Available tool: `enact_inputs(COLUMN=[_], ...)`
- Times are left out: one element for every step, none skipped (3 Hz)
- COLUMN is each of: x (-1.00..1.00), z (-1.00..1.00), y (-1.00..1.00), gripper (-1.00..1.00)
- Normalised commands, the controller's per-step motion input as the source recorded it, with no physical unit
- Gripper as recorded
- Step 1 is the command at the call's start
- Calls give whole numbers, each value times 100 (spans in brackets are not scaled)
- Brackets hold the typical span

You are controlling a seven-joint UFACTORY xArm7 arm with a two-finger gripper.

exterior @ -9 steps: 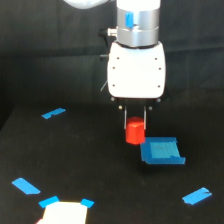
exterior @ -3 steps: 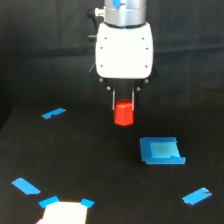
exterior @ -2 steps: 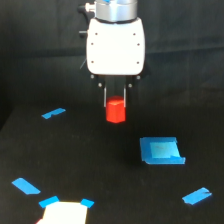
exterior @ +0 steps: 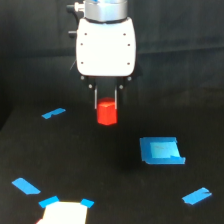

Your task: Pick up the red object from the table

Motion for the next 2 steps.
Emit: enact_inputs(x=[-1,-3], z=[-24,-4], y=[-11,28], gripper=[-79,-100])
